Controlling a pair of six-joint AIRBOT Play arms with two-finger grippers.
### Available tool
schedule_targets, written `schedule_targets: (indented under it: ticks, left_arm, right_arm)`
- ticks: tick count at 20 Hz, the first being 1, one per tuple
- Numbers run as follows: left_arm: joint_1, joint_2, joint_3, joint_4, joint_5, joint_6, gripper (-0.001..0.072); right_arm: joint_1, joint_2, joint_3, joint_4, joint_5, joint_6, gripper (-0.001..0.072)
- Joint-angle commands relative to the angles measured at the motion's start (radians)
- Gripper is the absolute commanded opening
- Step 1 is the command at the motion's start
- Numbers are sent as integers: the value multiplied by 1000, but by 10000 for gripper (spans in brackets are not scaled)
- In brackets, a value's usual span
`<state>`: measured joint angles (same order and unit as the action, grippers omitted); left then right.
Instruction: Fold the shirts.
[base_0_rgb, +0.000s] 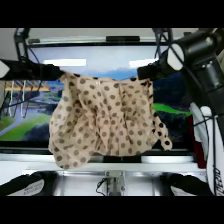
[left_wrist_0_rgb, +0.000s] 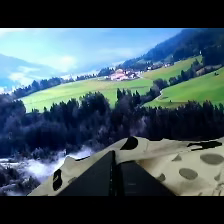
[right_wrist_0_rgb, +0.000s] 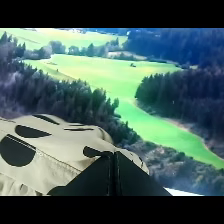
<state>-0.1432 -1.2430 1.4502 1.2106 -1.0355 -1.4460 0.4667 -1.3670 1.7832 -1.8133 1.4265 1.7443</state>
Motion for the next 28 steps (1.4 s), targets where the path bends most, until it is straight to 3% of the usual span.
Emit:
schedule_targets:
  ticks: [1,3,4,7,10,13,16,22,26,28]
  left_arm:
    - [0,-79,-5,-18,-24,1,49]
    - [0,-94,-5,-18,-23,1,51]
    - [0,-93,-4,-18,-23,1,115]
    - [21,-85,48,-5,-103,24,475]
    - [80,-85,187,174,-304,31,497]
    - [146,-85,258,568,-456,26,496]
    - [284,-85,189,543,-468,-29,543]
    - [567,-87,-140,411,-243,71,543]
    - [586,-114,-204,450,-122,160,551]
    - [588,-163,-204,483,-97,179,641]
  right_arm:
    - [1,-25,-4,24,-13,2,53]
    - [1,-24,-4,71,-8,2,53]
    - [1,-24,-4,102,-9,2,53]
    - [1,-24,-4,137,0,3,53]
    - [1,-24,-4,138,35,2,53]
    - [1,-24,-4,141,67,2,53]
    - [3,-24,-4,145,92,3,53]
    - [3,-24,-4,180,134,0,53]
    - [3,-27,-4,178,132,-2,53]
    - [3,-26,-4,159,119,-2,53]
